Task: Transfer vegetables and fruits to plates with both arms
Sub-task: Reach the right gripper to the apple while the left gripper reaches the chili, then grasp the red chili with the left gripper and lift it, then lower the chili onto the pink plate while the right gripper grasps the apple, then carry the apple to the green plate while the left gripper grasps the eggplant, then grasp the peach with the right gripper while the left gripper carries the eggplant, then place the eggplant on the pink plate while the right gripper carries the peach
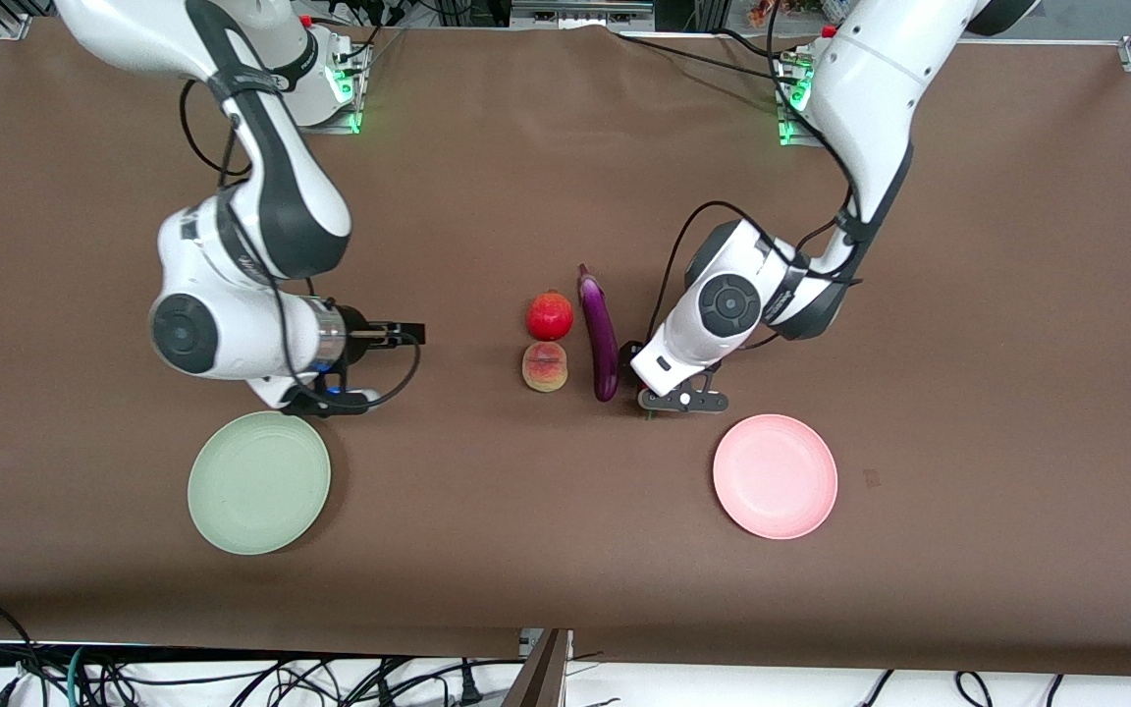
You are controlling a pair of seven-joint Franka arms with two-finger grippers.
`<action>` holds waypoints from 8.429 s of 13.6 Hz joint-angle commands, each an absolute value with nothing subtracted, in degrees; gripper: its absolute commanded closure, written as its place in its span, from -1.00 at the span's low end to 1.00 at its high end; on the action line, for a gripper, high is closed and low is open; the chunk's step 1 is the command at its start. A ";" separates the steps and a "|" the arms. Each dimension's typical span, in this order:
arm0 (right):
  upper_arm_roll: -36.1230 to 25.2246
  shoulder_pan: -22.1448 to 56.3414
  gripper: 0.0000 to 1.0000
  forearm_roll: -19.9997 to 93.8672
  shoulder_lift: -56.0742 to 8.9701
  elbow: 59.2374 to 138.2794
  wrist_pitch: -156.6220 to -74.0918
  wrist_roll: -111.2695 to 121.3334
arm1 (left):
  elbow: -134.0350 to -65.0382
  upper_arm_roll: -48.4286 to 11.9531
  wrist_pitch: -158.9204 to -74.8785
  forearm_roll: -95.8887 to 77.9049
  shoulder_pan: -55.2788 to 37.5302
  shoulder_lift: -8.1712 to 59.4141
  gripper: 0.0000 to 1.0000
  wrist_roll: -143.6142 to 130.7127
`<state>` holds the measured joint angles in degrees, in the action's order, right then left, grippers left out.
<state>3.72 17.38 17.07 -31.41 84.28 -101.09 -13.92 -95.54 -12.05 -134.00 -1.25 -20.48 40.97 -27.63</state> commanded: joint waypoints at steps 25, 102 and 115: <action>2.99 38.85 -0.98 14.68 -45.44 84.55 -122.43 -31.64 | -76.64 -1.41 -130.96 23.03 -16.08 48.16 0.76 -25.05; -20.04 28.41 0.61 20.74 -44.56 78.40 -120.14 10.68 | -78.84 -5.54 -92.04 -0.97 -4.22 21.56 -1.00 -7.29; -20.04 22.67 -0.58 21.18 -49.40 79.37 -129.99 22.06 | -98.00 -4.75 -92.83 -0.88 3.43 -2.81 -1.00 -4.48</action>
